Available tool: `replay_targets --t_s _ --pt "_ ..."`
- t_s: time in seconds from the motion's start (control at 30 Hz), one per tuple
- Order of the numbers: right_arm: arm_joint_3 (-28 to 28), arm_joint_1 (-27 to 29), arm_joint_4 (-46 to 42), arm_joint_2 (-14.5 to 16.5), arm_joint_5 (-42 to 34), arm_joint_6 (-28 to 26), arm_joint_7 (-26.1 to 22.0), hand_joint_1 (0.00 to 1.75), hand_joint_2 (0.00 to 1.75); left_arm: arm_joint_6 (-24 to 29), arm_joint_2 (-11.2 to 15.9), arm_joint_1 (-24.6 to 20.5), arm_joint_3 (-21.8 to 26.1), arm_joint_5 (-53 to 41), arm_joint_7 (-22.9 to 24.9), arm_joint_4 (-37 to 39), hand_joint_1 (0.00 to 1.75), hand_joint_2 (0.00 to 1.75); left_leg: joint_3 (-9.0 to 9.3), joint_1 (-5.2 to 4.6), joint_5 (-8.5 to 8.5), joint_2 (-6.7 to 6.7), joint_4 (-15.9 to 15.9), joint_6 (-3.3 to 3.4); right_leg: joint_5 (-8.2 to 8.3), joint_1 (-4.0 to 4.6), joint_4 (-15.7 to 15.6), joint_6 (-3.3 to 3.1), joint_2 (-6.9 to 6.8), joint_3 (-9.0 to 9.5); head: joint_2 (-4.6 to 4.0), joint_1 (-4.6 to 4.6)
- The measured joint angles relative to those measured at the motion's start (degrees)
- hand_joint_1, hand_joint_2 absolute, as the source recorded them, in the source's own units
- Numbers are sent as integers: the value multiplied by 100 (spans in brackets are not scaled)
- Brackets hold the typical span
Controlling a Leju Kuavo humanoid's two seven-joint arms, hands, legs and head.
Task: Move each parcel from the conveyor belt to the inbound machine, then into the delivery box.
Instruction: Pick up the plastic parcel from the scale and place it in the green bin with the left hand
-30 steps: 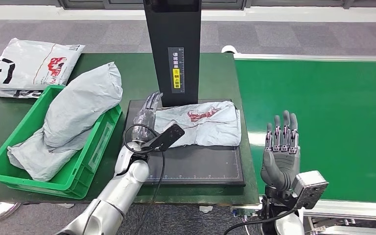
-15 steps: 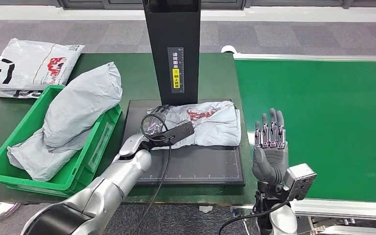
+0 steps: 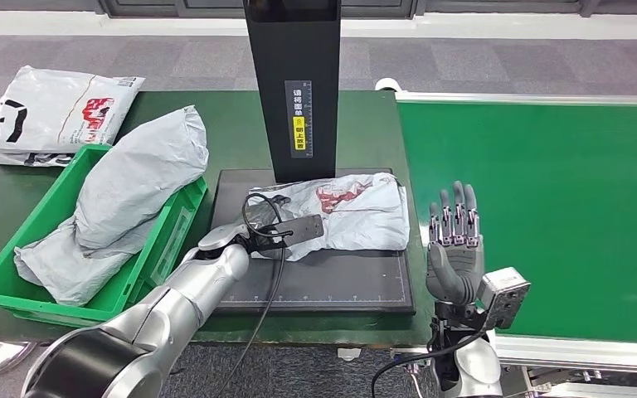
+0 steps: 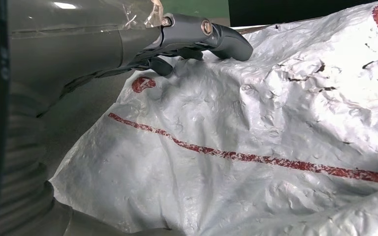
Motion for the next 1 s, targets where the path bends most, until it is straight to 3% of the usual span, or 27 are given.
replay_targets --t_s 0.07,0.2,1.0 --pt "0 -2 10 0 0 0 0 0 175 -1 1 -5 0 -1 1 10 6 175 4 0 1 0 0 -1 0 0 0 0 0 3 0 0" --pt "0 -8 27 0 0 1 -3 0 175 -7 3 -16 -1 -2 1 34 175 175 9 1 1 1 0 -2 0 1 0 -1 0 8 0 0" --pt "-2 -14 180 0 19 48 -32 0 175 358 66 -15 -1 -120 -88 78 175 175 7 0 1 4 0 -2 0 0 0 -1 1 7 0 0"
